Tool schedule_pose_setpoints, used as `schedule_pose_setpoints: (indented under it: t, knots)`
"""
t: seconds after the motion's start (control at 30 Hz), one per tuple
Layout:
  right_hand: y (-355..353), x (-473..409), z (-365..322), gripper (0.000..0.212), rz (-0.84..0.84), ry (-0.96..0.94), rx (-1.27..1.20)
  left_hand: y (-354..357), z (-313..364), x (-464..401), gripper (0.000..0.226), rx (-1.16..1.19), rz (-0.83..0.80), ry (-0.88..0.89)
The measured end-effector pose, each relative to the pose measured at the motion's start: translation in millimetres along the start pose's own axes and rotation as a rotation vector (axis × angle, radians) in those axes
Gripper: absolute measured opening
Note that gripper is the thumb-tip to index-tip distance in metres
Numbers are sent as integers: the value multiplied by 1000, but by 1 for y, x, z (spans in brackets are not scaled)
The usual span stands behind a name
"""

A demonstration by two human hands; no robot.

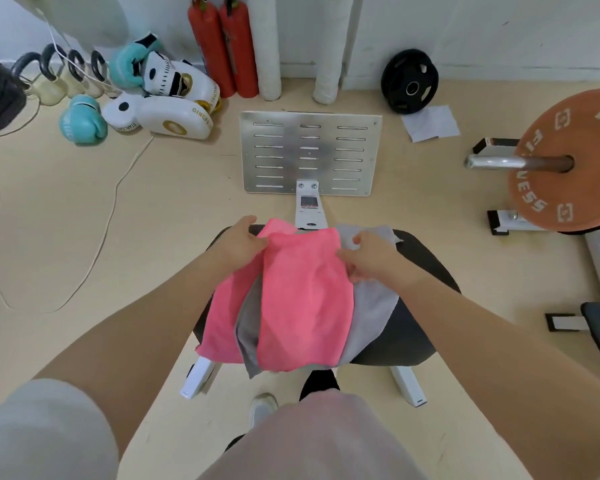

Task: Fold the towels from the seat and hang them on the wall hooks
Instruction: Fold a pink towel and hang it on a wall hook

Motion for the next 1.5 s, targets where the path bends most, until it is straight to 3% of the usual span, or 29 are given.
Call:
schedule_pose_setpoints:
  t: [0.07,0.2,0.27,0.37,0.43,0.5,0.57,0.63,0.83,0.9,0.97,1.13,1.27,1.4,1.5]
  knots:
    - [7,8,6,35,70,-55,239,2,5,19,59,-64,-3,68]
    - [19,37,21,37,291,-107,297,-8,1,70,31,-60,225,230]
    - [30,53,31,35,349,-101,261,2,-11,94,24,-53,140,247]
    - [53,74,29,18,412,-153,223,27,-34,120,21,0,-130,185]
    - [74,82,29,34,390,-190,194,34,-45,126,15,71,-179,162]
    - [83,86,35,46,428,-175,-19,39,-53,126,30,159,-193,154]
    - [83,88,45,33,466,-114,-276,47,-62,124,37,235,-212,121]
    - [83,85,54,13,418,-45,-452,57,-66,124,39,250,-239,105]
    - [96,81,71,27,266,1,-637,75,-71,112,28,196,-124,96]
    - [98,81,72,18,238,-22,-627,78,-71,112,23,229,-137,96]
    - [98,84,74,6,204,-31,-709,78,-72,110,34,295,-149,65]
    - [99,99,87,25,80,34,-1097,88,-76,111,20,593,-270,-22]
    - [93,107,83,31,1,85,-1231,101,-77,116,69,829,-325,-91]
    - [89,113,67,29,-123,4,-1244,108,-76,121,31,878,-321,-134]
    - [82,114,70,46,-98,-35,-1151,108,-74,131,25,1066,-369,-218]
Point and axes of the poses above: each hand's wrist, its own x-axis away from the middle knuckle, its own y-axis out of the palm, z = x × y, the point moved 7 cm from there along -x, towards the middle knuckle, and after that the axes turned 1 degree about z, right-handed, at the moved point
